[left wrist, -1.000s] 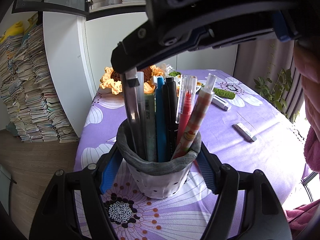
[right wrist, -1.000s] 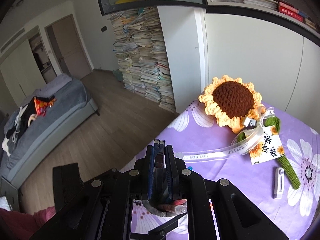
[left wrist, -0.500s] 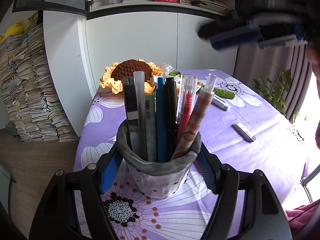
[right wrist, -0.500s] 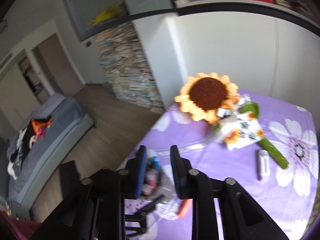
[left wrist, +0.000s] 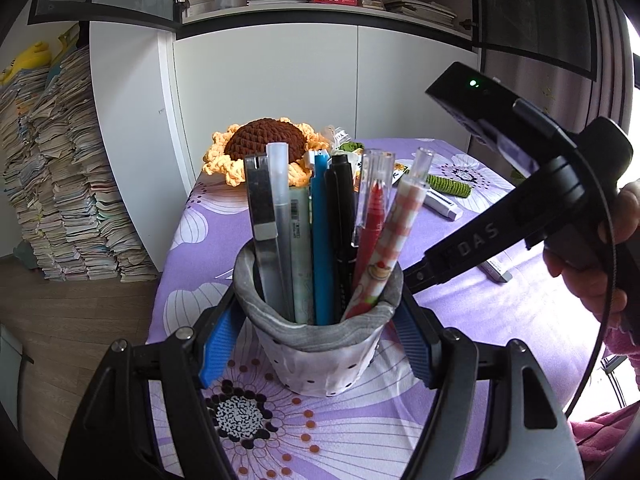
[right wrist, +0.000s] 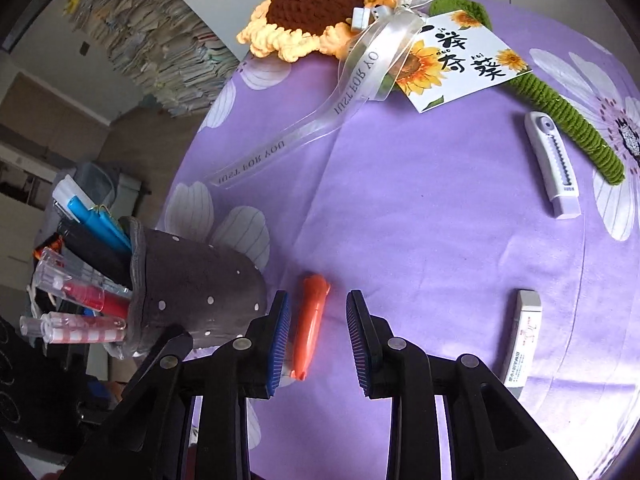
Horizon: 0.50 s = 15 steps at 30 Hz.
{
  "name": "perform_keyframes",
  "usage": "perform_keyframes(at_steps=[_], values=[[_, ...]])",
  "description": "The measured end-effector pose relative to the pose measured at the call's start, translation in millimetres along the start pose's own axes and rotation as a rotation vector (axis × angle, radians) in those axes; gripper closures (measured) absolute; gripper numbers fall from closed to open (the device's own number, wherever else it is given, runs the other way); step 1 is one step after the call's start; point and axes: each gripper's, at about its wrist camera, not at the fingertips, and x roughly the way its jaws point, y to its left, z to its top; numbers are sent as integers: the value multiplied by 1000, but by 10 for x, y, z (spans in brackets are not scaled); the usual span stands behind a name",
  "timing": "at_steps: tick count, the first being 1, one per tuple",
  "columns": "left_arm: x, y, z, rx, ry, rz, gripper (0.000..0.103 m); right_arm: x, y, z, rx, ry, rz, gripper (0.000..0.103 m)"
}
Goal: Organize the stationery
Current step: 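Grasp the orange highlighter with the right gripper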
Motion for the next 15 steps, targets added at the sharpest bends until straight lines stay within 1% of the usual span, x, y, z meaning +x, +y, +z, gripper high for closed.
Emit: perform_keyframes(at_steps=[7, 12, 15], values=[[-11, 91, -16, -21, -3, 47, 33, 148, 88, -3, -35, 16, -53, 72], [-7, 190, -26, -43, -9, 89, 33, 180, 150, -9, -64, 16, -78, 72], [-12, 197, -34, -45, -12, 90, 33, 191, 179, 0, -76, 12, -98, 72]])
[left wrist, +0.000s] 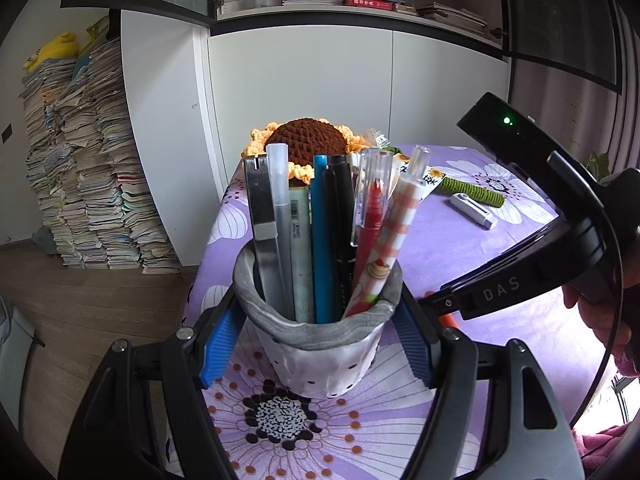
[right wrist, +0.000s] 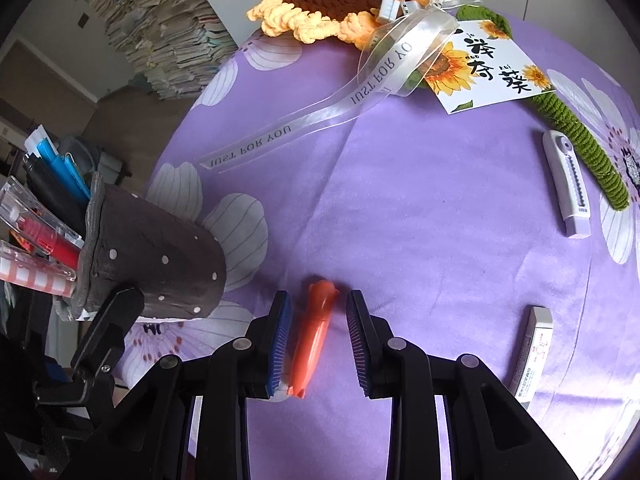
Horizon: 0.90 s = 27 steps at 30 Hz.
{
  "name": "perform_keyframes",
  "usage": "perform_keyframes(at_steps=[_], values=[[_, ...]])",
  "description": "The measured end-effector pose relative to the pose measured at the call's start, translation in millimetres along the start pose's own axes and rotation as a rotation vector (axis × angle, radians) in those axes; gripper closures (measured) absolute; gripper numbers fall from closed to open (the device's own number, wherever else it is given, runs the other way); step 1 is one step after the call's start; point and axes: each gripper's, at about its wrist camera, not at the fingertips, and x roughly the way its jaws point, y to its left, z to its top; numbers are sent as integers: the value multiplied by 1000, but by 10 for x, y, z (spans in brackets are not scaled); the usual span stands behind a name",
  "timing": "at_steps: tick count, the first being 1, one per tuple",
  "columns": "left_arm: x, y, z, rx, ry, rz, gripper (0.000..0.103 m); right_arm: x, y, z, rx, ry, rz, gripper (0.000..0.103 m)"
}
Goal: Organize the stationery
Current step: 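Grasp the orange highlighter with the right gripper, then lower the orange highlighter into the grey cup and open the right gripper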
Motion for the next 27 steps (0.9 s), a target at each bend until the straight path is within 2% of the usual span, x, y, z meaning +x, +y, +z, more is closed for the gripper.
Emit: perform_keyframes(at_steps=[9, 12, 15, 21, 27], values=[[-3, 7, -5, 6, -2, -1, 33, 35, 166, -7, -82, -16, -92, 73], [3, 2, -16, 17, 0, 6, 33, 37, 193, -19, -110, -28, -132, 87], [7, 0, -19, 18, 2, 6, 33, 12, 146, -19, -82, -29, -83, 88], [10, 25, -21, 10, 2, -6, 33, -255, 42, -62, -45, -96, -21, 88], [13, 45, -27, 2, -2, -19, 33, -798, 135, -106, -53, -245, 54, 88]])
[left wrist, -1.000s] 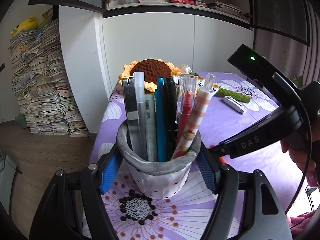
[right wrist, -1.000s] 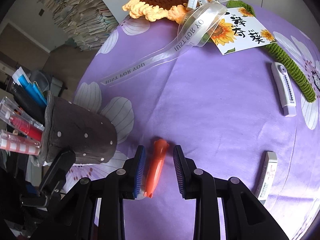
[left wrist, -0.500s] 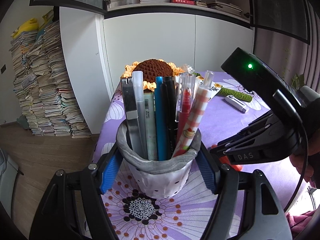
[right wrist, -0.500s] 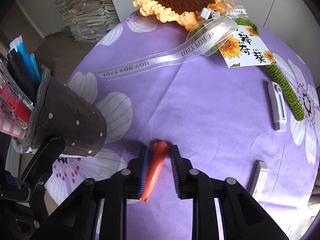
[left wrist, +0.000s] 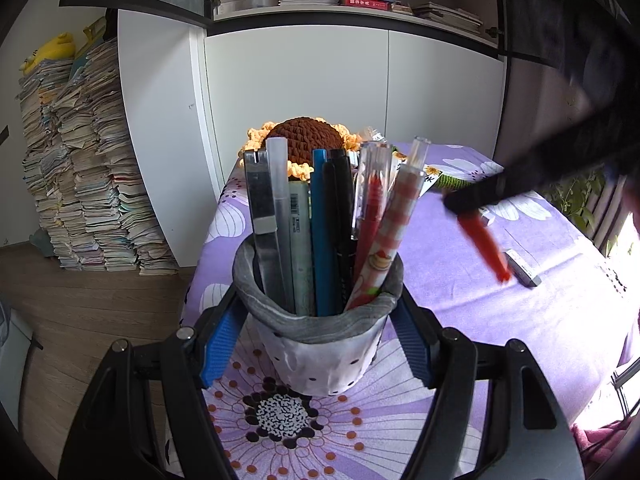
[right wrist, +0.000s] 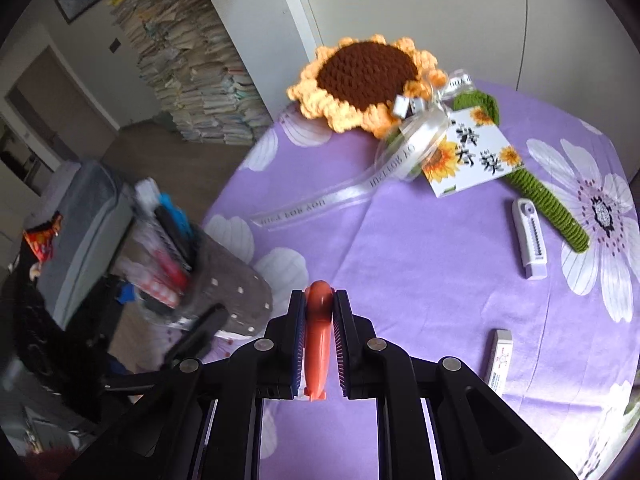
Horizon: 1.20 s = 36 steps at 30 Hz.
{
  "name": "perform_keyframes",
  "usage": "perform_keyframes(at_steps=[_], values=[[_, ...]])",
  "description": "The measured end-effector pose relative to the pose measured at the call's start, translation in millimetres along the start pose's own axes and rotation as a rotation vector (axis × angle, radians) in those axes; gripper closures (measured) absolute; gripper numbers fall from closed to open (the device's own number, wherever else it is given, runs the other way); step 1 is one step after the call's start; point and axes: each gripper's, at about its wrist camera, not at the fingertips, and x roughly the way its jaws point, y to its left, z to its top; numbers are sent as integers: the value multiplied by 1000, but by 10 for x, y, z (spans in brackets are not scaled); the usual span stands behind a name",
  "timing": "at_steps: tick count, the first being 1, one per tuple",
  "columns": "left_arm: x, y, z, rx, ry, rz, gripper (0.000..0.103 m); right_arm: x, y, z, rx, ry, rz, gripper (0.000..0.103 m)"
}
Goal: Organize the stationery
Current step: 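Lower the orange highlighter into the grey cup and open the right gripper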
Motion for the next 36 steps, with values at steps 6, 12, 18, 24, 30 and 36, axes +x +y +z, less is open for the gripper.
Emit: perform_keyframes(at_steps=[6, 12, 18, 24, 30, 36], values=[[0, 10, 5, -4, 2, -6, 33, -635, 413, 200, -66, -252, 160, 88], [-2, 12, 12, -7, 5, -7, 33, -483, 887, 311, -236, -257, 209, 88], [8, 15, 11, -8, 8, -9, 33, -231, 1011, 283, -281, -234, 164, 88], [12, 8, 13, -6, 9, -9, 33, -161, 919, 283, -254, -204, 172, 88], [20, 0, 17, -4, 10, -7, 33, -130, 931, 247, -269, -199, 154, 88], [23, -7, 16, -2, 10, -6, 33, -97, 896, 240, -256, -185, 147, 88]])
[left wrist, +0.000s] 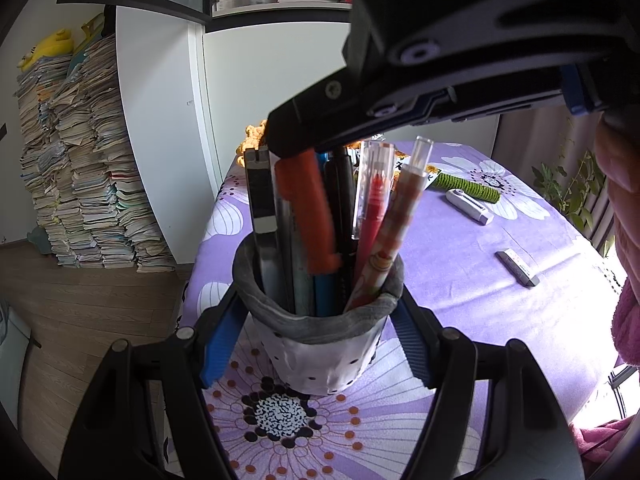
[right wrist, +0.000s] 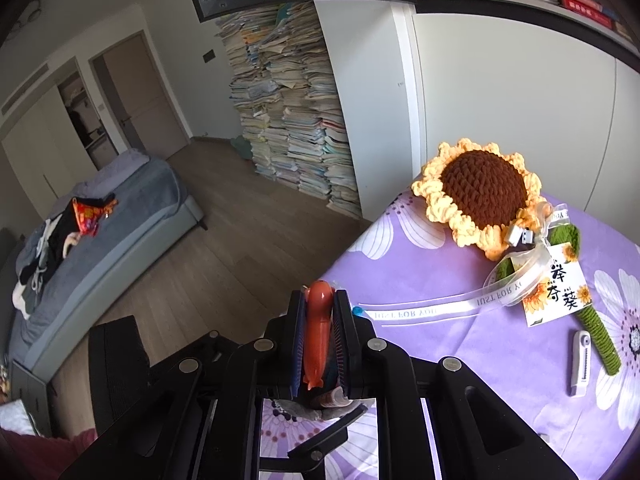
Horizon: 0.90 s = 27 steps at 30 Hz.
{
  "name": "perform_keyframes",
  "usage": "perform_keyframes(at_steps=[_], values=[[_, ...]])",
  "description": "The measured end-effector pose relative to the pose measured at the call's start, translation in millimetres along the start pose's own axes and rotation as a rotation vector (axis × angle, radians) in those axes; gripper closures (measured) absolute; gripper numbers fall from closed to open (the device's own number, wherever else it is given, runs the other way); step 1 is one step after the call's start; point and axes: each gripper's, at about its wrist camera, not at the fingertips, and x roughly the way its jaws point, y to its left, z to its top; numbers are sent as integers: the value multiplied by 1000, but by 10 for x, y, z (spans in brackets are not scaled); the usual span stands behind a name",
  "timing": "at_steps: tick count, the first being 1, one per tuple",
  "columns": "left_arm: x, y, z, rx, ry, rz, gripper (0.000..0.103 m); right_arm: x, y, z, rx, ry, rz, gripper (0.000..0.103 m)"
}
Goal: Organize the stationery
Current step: 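Lower the orange highlighter into the grey cup and open the right gripper, then grasp the white eraser stick on the table with the right gripper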
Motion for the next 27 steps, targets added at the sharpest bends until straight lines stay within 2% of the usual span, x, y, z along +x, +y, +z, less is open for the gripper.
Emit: perform_keyframes(at_steps=[24, 27], values=[[-4, 2, -4, 1, 2, -2, 33, -5, -60, -22, 21, 6, 13, 88], [-4, 1, -3, 1, 2, -1, 33, -147, -114, -37, 37, -25, 11, 88]])
